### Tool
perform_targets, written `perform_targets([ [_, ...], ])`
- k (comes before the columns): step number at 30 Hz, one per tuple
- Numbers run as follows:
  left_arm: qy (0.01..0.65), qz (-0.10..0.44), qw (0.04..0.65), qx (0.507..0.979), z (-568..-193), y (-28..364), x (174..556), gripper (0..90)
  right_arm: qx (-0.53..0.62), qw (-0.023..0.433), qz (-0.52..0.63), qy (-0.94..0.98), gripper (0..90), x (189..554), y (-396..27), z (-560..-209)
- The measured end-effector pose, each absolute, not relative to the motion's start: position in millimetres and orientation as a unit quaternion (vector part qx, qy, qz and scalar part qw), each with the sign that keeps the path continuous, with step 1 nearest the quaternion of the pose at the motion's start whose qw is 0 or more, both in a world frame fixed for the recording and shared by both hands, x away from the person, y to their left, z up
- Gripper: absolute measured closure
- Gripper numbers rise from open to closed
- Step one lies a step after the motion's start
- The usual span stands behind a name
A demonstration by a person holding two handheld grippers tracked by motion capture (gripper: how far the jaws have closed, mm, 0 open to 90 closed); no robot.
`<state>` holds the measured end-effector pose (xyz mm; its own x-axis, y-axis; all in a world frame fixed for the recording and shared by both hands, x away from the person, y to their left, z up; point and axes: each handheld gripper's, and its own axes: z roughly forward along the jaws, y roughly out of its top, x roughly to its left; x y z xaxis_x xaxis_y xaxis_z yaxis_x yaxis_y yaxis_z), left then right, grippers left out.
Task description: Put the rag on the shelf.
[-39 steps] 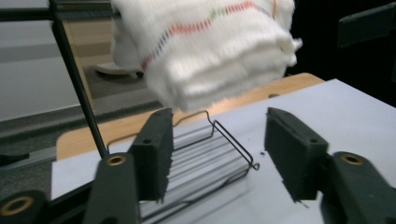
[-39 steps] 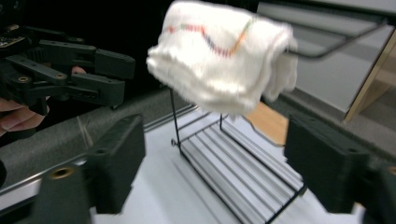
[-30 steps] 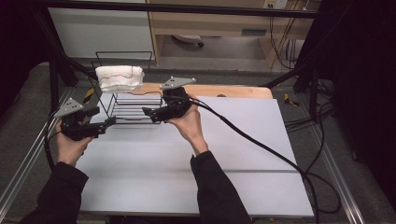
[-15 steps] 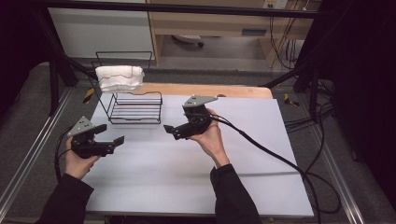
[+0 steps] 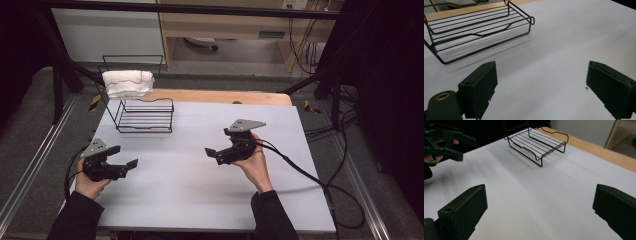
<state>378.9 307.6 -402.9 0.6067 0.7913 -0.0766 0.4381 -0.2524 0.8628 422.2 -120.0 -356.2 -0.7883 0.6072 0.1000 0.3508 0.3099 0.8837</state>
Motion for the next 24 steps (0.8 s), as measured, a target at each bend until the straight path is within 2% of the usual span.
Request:
perform_targets([
  [14, 0.391, 0.179, 0.448, 0.784, -416, 301, 375, 11.1, 0.343, 0.122, 0.496, 0.788, 0.1, 402, -192, -397],
  [24, 0.387, 0.175, 0.442, 0.79, -420, 299, 372, 11.2, 0.361, 0.118, 0.475, 0.794, 0.0, 389, -224, -419],
])
